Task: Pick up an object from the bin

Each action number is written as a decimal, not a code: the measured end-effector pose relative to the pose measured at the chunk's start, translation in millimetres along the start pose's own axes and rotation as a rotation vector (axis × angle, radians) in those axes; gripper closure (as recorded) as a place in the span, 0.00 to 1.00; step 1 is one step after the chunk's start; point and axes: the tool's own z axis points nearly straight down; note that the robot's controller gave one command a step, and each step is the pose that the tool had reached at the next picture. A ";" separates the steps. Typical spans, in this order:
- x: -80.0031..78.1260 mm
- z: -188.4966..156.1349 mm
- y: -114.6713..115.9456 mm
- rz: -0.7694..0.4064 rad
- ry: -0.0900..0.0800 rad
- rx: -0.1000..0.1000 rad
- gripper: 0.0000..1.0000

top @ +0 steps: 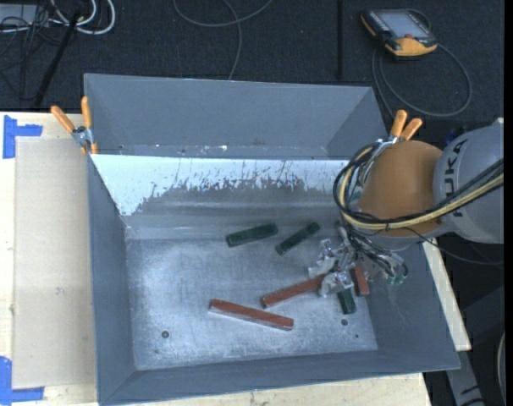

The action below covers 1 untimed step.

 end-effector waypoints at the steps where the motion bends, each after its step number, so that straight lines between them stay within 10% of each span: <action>1: 0.0 0.0 0.1 -0.001 0.000 0.000 1.00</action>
Offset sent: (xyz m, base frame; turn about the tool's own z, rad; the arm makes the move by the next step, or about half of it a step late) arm -0.0020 -0.0002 0.1140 0.0494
